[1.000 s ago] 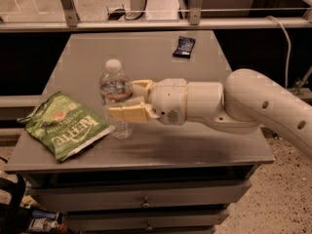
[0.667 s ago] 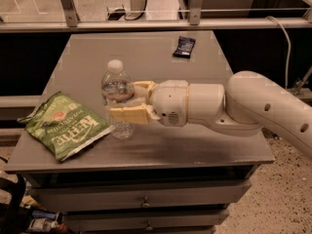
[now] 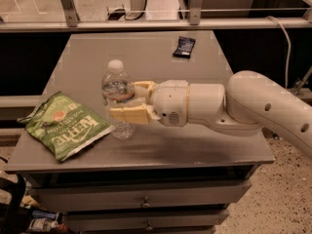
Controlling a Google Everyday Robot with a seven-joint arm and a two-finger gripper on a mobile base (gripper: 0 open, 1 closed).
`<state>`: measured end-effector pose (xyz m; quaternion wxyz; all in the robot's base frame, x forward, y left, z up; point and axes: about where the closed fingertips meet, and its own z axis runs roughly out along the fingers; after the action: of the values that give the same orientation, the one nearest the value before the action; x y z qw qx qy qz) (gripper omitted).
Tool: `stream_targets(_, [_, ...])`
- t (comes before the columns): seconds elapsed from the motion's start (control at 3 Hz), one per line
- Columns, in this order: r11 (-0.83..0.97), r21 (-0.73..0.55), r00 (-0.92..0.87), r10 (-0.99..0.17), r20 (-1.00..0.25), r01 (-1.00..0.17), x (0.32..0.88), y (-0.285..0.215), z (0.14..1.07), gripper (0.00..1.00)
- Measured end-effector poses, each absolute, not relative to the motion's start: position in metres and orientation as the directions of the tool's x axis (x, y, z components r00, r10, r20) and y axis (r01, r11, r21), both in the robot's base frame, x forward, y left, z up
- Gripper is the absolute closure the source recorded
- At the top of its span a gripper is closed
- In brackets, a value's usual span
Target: Move water bottle near green jalapeno chip bag
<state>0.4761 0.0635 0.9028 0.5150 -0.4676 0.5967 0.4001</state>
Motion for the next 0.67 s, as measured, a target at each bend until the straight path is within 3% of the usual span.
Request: stream_targets(0.67, [0.243,-0.004,-0.033,-0.146,-0.989,-0.970,0.4760,0.0634,0.9035,1.00])
